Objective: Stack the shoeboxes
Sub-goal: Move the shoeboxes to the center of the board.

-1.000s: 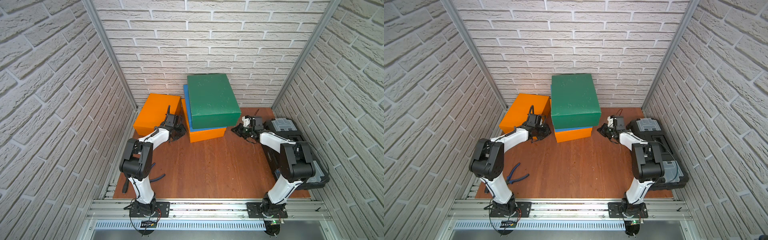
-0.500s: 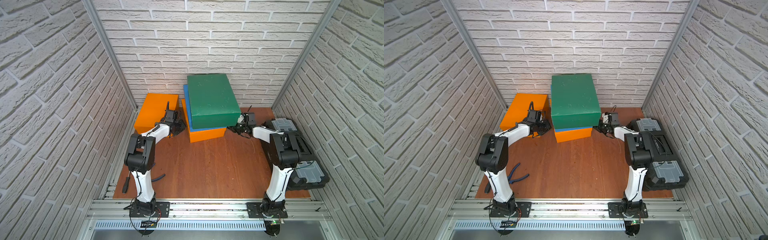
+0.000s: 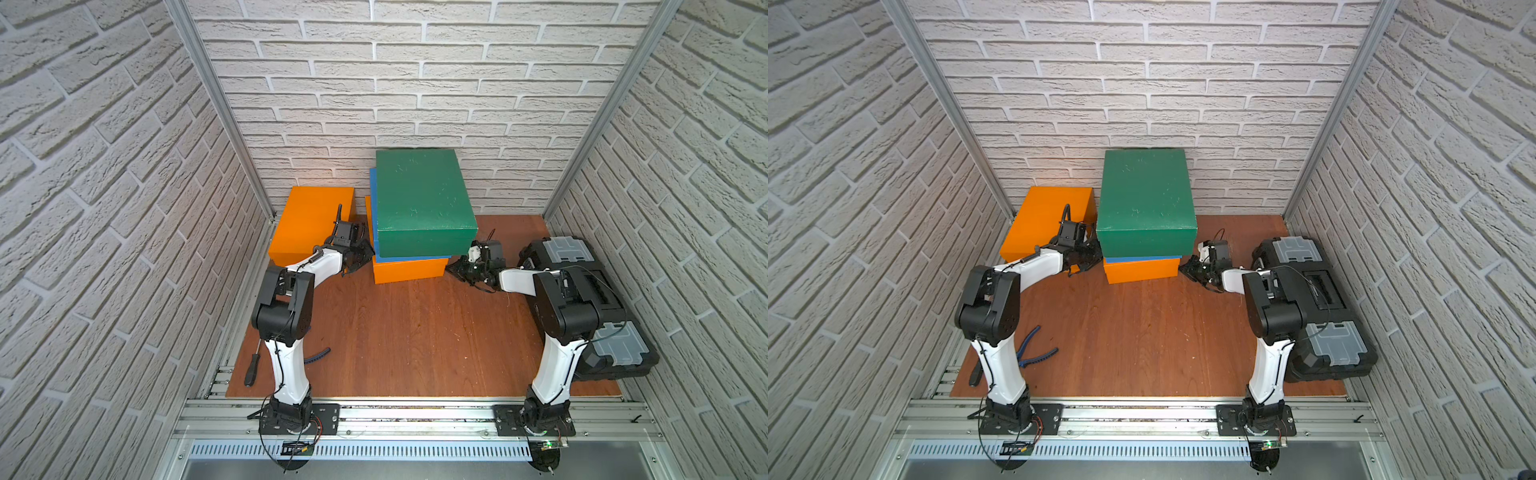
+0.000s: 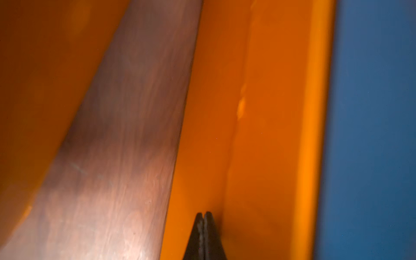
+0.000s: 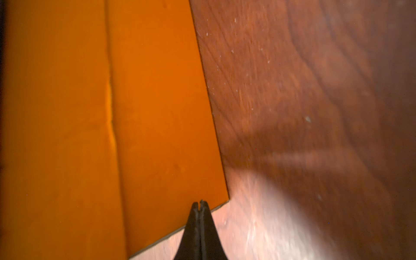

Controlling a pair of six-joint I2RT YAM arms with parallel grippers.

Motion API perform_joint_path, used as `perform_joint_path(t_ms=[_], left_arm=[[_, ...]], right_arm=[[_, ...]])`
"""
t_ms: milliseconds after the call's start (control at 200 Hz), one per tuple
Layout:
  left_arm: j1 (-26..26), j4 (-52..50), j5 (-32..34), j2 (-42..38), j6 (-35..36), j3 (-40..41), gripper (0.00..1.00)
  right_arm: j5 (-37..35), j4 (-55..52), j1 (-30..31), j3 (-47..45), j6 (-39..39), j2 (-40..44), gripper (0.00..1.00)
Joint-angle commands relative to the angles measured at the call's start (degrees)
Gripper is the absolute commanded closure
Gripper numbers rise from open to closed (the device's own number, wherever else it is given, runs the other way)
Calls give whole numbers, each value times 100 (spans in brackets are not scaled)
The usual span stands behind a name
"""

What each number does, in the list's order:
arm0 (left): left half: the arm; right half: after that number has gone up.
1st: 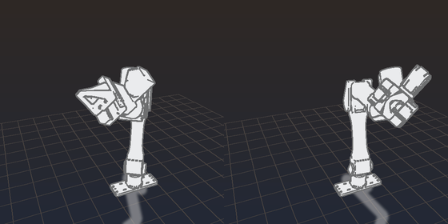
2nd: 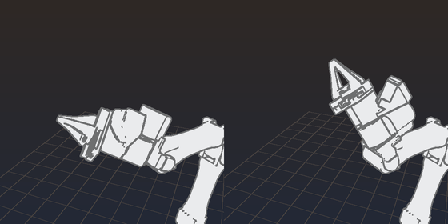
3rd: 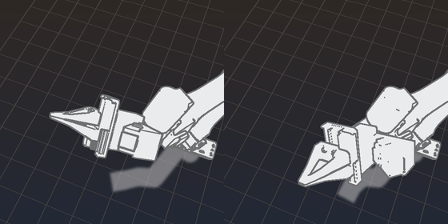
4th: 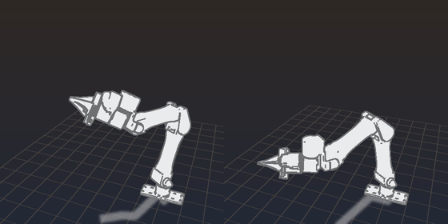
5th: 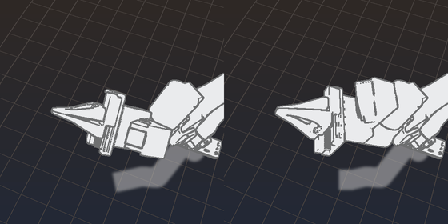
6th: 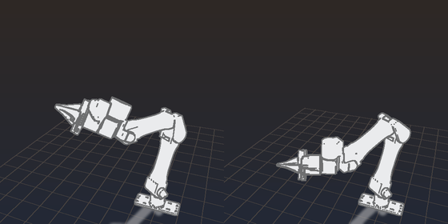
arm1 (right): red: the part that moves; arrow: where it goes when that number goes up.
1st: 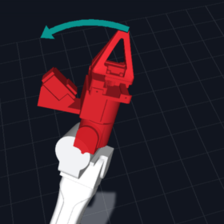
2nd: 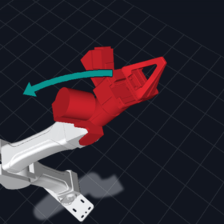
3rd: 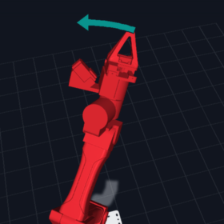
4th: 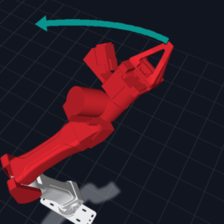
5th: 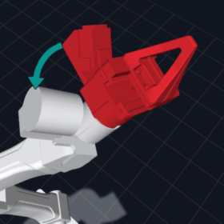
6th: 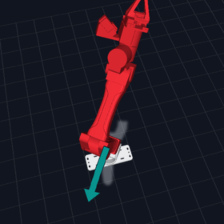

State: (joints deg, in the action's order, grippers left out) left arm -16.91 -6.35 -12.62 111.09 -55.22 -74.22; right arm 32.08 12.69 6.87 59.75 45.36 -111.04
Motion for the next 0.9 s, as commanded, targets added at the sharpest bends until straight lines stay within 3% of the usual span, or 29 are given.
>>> perform_joint_path(t_ms=[0,370,580,895], left_arm=[[-356,257,-328,-44,-188,316,100],[-459,50,-34,-646,-44,747,100],[-224,-116,-25,-661,49,556,100],[-172,-224,-239,37,-6,-172,100]], right_arm=[[268,392,163,-145,80,488,95],[36,279,46,-686,8,999,95],[87,-19,-247,-160,-87,684,95],[317,-91,-172,769,-45,-4,94]])
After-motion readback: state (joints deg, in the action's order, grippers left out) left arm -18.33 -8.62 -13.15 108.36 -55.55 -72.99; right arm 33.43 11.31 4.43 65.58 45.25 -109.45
